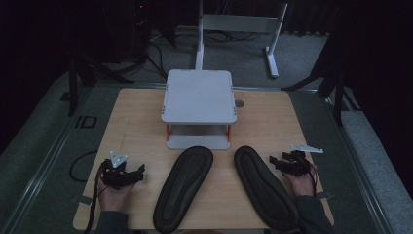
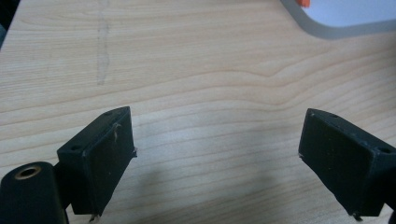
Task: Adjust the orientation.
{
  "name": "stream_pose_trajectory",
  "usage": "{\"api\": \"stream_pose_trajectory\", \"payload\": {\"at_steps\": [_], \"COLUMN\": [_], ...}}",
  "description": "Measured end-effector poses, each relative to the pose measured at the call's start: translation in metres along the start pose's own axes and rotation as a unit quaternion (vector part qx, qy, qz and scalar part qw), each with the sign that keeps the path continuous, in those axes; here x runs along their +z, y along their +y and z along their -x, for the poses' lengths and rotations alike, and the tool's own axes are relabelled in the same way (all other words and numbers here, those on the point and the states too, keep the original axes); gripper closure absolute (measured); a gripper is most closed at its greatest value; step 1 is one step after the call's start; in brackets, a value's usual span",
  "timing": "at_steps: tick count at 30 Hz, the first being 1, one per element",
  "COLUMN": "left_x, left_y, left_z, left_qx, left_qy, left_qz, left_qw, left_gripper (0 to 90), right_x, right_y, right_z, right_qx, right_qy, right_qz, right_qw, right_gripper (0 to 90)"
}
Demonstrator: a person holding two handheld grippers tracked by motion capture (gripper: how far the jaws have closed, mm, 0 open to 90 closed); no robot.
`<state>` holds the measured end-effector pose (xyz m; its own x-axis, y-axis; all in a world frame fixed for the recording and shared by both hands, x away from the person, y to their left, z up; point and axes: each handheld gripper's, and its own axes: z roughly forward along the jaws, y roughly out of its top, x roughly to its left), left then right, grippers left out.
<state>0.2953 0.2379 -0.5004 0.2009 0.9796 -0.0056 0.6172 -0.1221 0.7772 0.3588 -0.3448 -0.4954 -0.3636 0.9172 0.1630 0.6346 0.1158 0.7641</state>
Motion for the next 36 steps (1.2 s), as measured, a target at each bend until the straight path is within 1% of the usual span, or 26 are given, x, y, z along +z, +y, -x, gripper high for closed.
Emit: {"api": "stream_pose_trajectory", "payload": {"at_steps": [3,4,5,7,10,12,13,15,16,19,22,25,27,29,31,32,33,34,36], "left_x": [-0.001,-0.002,-0.002,-0.003,-0.002,-0.002,-0.003,-0.004,-0.004,-0.004,-0.005,-0.005,-0.005,-0.004,-0.004,-0.004,-0.005,-0.005,-0.004], "left_y": [0.000,-0.001,-0.001,-0.002,-0.003,-0.002,-0.002,-0.002,-0.002,-0.003,-0.004,-0.004,-0.004,-0.004,-0.004,-0.004,-0.004,-0.004,-0.004], "left_z": [0.000,0.002,0.002,0.004,0.006,0.006,0.007,0.007,0.007,0.008,0.009,0.009,0.009,0.010,0.011,0.011,0.011,0.011,0.011], "left_qx": [0.002,0.013,0.013,0.020,0.025,0.028,0.028,0.029,0.028,0.035,0.037,0.036,0.037,0.037,0.039,0.040,0.042,0.042,0.042], "left_qy": [0.001,0.001,0.001,0.000,-0.003,-0.005,-0.005,-0.006,-0.005,-0.003,-0.004,-0.003,-0.003,-0.002,-0.004,-0.004,-0.002,-0.003,-0.003], "left_qz": [0.003,0.007,0.007,0.005,0.002,0.001,0.003,0.009,0.009,0.004,0.003,0.004,0.004,0.003,0.003,0.002,0.002,0.002,0.001], "left_qw": [1.0000,0.9999,0.9999,0.9998,0.9997,0.9996,0.9996,0.9995,0.9995,0.9994,0.9993,0.9993,0.9993,0.9993,0.9992,0.9992,0.9991,0.9991,0.9991], "left_gripper": [11.2,14.2,14.2,14.2,14.5,14.5,14.5,14.8,14.9,14.9,14.9,15.1,15.1,15.1,15.1,15.1,15.1,15.1,15.3], "right_x": [-0.002,-0.004,-0.004,-0.007,-0.013,-0.020,-0.024,-0.032,-0.038,-0.051,-0.064,-0.067,-0.066,-0.063,-0.059,-0.056,-0.054,-0.052,-0.051], "right_y": [0.000,0.001,0.001,0.002,0.006,0.010,0.012,0.014,0.015,0.017,0.020,0.020,0.017,0.014,0.011,0.010,0.010,0.010,0.012], "right_z": [-0.001,-0.003,-0.003,-0.004,-0.006,-0.008,-0.012,-0.017,-0.020,-0.025,-0.032,-0.039,-0.044,-0.048,-0.051,-0.052,-0.053,-0.055,-0.055], "right_qx": [-0.001,-0.001,-0.001,0.002,0.001,0.001,-0.009,-0.028,-0.034,-0.034,-0.035,-0.044,-0.050,-0.054,-0.061,-0.063,-0.064,-0.071,-0.072], "right_qy": [0.004,0.008,0.008,0.004,0.011,0.026,0.033,0.038,0.045,0.065,0.099,0.123,0.136,0.148,0.154,0.163,0.168,0.164,0.166], "right_qz": [0.002,0.006,0.006,0.003,0.007,0.014,0.017,0.017,0.020,0.030,0.041,0.032,0.020,0.004,-0.015,-0.027,-0.034,-0.039,-0.044], "right_qw": [1.0000,1.0000,1.0000,1.0000,0.9999,0.9996,0.9993,0.9988,0.9982,0.9968,0.9936,0.9909,0.9892,0.9876,0.9861,0.9843,0.9831,0.9831,0.9825], "right_gripper": [30.6,31.3,31.3,33.4,37.8,41.1,43.0,44.3,45.7,47.6,46.9,44.5,44.0,44.0,45.0,48.3,48.0,48.0,48.6]}}
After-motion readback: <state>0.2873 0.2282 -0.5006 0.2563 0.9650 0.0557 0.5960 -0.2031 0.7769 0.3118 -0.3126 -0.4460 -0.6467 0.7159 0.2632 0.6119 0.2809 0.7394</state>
